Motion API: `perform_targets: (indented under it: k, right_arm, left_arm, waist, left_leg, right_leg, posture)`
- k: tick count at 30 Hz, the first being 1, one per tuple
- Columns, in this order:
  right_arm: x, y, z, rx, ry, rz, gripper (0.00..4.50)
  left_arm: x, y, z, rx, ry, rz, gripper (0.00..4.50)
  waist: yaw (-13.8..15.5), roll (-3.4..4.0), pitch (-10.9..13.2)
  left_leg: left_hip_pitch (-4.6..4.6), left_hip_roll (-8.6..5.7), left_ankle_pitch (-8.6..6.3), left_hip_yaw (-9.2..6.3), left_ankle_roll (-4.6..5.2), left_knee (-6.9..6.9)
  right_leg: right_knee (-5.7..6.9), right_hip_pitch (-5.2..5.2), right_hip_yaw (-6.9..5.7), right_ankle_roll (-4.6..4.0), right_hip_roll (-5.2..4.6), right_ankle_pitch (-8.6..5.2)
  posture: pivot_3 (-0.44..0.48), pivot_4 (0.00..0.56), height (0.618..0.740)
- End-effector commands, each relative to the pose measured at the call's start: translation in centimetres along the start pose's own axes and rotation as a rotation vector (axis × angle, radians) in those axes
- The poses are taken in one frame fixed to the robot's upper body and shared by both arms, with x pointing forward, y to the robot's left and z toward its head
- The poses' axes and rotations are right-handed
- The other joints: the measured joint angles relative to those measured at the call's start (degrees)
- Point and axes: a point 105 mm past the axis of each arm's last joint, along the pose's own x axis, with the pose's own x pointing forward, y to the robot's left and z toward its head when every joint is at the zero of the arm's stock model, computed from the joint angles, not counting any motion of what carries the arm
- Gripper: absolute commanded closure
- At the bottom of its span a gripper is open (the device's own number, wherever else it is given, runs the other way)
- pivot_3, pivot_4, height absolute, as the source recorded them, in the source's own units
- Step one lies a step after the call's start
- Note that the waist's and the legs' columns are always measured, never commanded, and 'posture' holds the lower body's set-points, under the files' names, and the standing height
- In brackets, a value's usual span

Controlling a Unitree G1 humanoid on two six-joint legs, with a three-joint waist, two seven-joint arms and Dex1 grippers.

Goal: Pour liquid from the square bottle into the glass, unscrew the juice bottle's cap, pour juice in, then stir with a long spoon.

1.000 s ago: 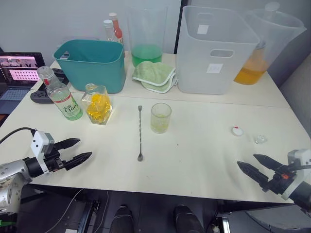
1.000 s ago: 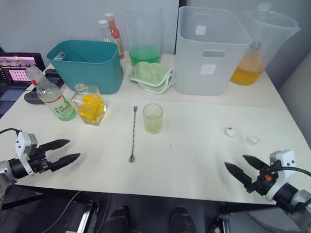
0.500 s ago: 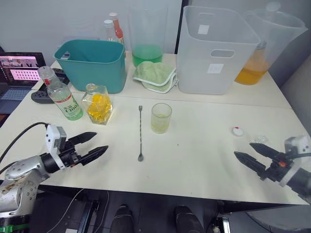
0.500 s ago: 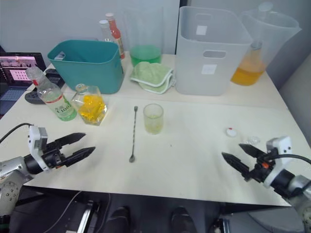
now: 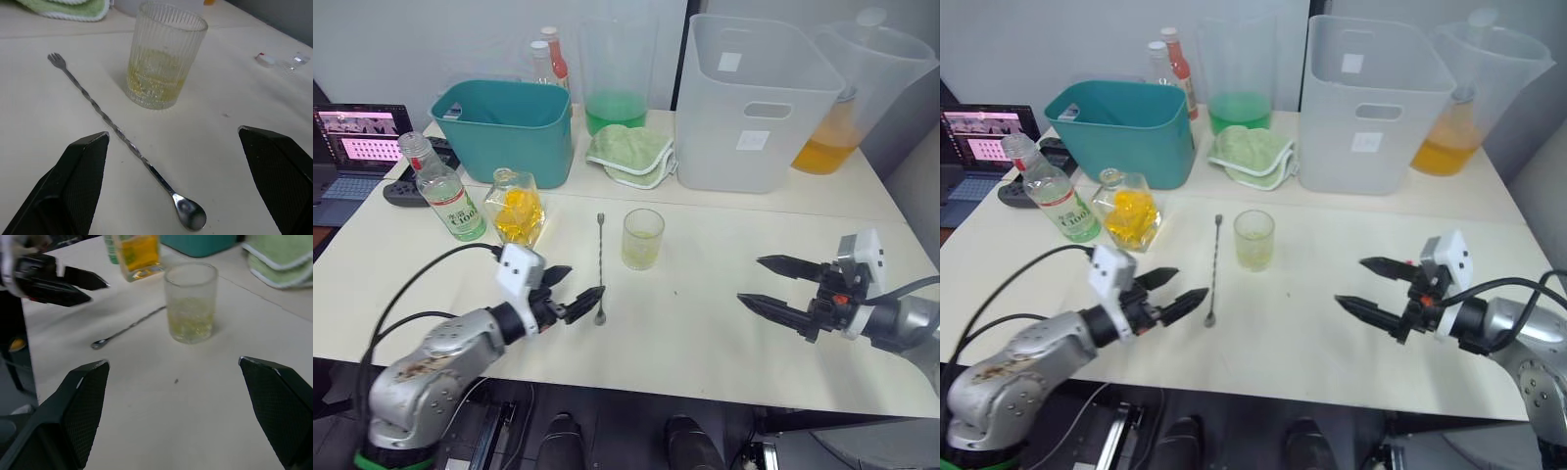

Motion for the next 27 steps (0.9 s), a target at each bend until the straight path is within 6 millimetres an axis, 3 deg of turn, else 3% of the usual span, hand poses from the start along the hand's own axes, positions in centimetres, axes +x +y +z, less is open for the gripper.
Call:
perform_targets:
  k: [1, 6, 10, 15, 19, 24, 27]
  right_arm:
    - [0.2, 1.2, 1.5, -0.061, -0.023, 0.061, 0.00]
    - [0.1, 1.8, 1.8, -0.078, -0.015, 0.068, 0.00]
    - [-0.2, 2.2, 1.5, -0.096, -0.012, 0.017, 0.00]
    - [-0.6, 2.9, 0.9, -0.093, 0.016, 0.004, 0.00]
    - [-0.9, 3.3, 0.6, -0.079, 0.037, 0.010, 0.00]
    - [-0.5, 2.7, 0.6, -0.083, 0.015, 0.000, 0.00]
    - [-0.4, 2.6, 0.6, -0.085, 0.011, 0.003, 0.00]
  left_arm:
    - [1.2, -0.4, 0.5, 0.017, -0.021, 0.079, 0.02]
    - [3.0, -1.4, -0.3, 0.020, -0.002, 0.101, 0.02]
    - [5.2, -0.4, -2.4, 0.090, 0.118, 0.199, 0.02]
    - [6.0, 0.5, -3.7, 0.126, 0.201, 0.250, 0.02]
    - [6.4, 0.5, -4.8, 0.126, 0.249, 0.256, 1.10]
    - [4.9, 3.3, -5.4, 0.219, 0.291, 0.293, 2.77]
    - [4.4, 4.0, -5.1, 0.222, 0.280, 0.299, 3.77]
  waist:
    - [0.13, 0.00, 0.00]
    - [0.69, -0.01, 0.00]
    - [1.40, -0.03, -0.01]
    - [1.39, -0.02, -0.05]
    - [1.36, -0.01, -0.17]
    - [0.94, 0.08, -0.46]
    - [0.73, 0.11, -0.47]
  left_leg:
    - [-0.02, 0.00, 0.00, 0.00, 0.00, 0.00]
    - [-0.01, -0.03, 0.00, -0.01, 0.00, 0.01]
    - [-0.02, -0.05, 0.00, -0.01, 0.01, 0.03]
    - [-0.03, -0.08, -0.01, -0.03, 0.01, 0.03]
    - [0.04, -0.08, -0.01, -0.03, 0.02, 0.04]
    - [0.10, -0.08, -0.01, -0.03, 0.01, 0.04]
    - [0.11, -0.08, -0.01, -0.03, 0.01, 0.00]
  right_leg:
    - [-0.01, 0.00, -0.01, -0.03, 0.00, 0.02]
    - [-0.04, 0.03, 0.00, -0.05, 0.00, 0.03]
    - [-0.08, 0.04, 0.00, -0.05, 0.00, 0.03]
    - [-0.10, 0.06, 0.02, -0.05, 0.00, 0.03]
    - [-0.10, 0.11, 0.01, -0.01, 0.00, 0.01]
    - [-0.08, 0.13, 0.02, 0.13, 0.00, -0.09]
    - [-0.07, 0.12, 0.02, 0.13, 0.00, -0.09]
  posture:
    - [0.000, 0.150, 0.732]
    - [0.000, 0.150, 0.732]
    - [0.000, 0.150, 0.732]
    - [0.000, 0.150, 0.732]
    - [0.000, 0.150, 0.732]
    - [0.000, 0.150, 0.732]
    - [0.000, 0.150, 0.732]
